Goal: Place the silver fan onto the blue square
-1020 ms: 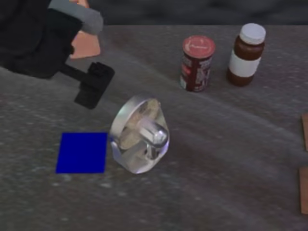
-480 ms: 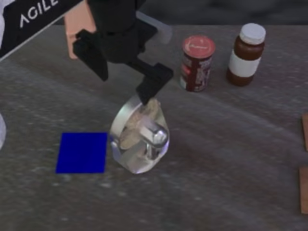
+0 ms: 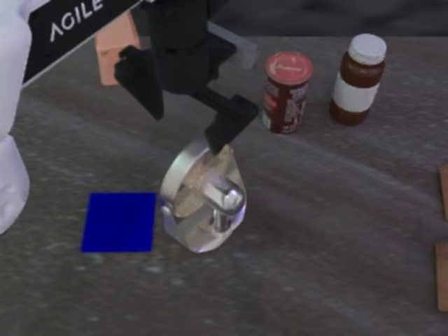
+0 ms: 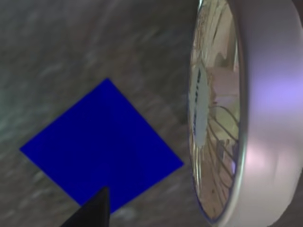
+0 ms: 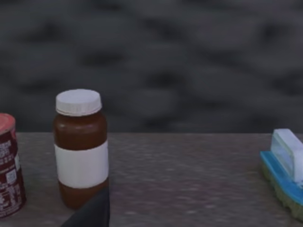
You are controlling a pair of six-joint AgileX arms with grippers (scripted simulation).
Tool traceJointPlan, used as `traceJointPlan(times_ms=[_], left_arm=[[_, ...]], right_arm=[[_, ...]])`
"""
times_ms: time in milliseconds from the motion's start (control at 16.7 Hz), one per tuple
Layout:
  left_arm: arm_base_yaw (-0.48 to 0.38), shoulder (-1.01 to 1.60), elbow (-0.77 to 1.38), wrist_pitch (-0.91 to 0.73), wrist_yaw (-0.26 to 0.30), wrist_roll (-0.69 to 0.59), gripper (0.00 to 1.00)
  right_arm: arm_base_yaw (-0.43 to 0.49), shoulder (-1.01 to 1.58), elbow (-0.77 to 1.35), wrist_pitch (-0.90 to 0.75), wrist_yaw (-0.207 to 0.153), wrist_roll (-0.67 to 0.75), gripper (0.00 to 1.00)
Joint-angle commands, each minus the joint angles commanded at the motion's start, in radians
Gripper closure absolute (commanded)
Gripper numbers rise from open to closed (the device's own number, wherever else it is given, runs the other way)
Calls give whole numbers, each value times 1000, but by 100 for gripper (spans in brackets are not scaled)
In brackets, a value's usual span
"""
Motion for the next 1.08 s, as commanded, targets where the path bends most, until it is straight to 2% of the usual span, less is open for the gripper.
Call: traceJointPlan(times_ms=[480, 780, 1080], left_arm=[[-3, -14, -204, 188, -1, 2, 0], [-4, -14, -221, 206, -1, 1, 0], [-4, -14, -221, 206, -1, 1, 38]], right_arm=[[0, 0, 0, 0, 0, 0, 0], [0, 0, 0, 0, 0, 0, 0], [0, 0, 0, 0, 0, 0, 0]])
